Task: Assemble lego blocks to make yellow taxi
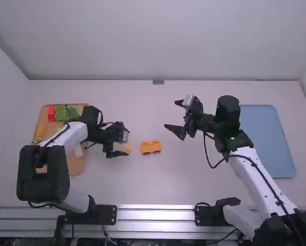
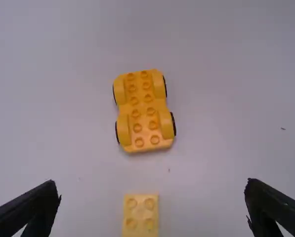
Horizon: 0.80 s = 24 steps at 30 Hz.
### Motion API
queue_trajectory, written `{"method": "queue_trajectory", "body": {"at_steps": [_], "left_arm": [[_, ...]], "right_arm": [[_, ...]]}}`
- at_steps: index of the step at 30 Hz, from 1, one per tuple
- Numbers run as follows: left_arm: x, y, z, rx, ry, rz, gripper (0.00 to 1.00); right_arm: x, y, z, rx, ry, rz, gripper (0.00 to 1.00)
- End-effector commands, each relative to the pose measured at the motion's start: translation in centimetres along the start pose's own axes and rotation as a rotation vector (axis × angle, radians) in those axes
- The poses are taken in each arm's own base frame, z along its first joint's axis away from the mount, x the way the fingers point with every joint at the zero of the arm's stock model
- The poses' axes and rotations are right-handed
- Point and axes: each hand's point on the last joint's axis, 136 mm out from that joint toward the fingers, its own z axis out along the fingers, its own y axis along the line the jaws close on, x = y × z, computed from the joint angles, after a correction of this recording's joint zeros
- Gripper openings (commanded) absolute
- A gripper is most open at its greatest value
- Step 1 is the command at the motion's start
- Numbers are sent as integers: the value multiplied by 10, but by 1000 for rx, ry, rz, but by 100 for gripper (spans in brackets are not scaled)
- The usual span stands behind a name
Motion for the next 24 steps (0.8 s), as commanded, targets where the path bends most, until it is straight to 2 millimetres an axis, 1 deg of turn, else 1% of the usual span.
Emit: {"method": "queue_trajectory", "body": {"at_steps": [1,2,4,5,6,9,13,15,17,18,20,21,24], "left_arm": [[-2,-8,9,13,-61,32,99],[-1,-8,9,13,-60,29,99],[16,-3,16,4,-57,-40,99],[20,-2,18,3,-67,-53,99],[21,-2,18,3,-75,-59,99],[33,0,22,8,-140,-50,99],[51,1,28,14,-133,-72,99],[56,2,32,11,-133,-73,99],[63,6,38,2,-134,-68,99],[67,12,43,-15,-135,-92,99],[72,17,46,-28,-132,-111,99],[76,20,49,-37,-130,-117,98],[78,19,51,-37,-130,-111,90]], "right_arm": [[-3,10,1,-31,-11,-49,99],[-3,10,2,-32,-11,-51,99],[-4,14,4,-45,-13,-68,99],[-5,16,5,-49,-13,-74,99],[-5,16,5,-50,-13,-77,99],[-4,15,4,-45,-13,-86,99],[-4,12,3,-37,-12,-84,99],[-3,10,1,-30,-11,-83,99],[-2,6,-1,-17,-10,-74,99],[-2,5,-2,-14,-9,-66,99],[-1,4,-2,-13,-6,-63,99],[-1,5,-2,-14,-5,-60,99],[-1,4,-3,-13,-5,-60,99]]}}
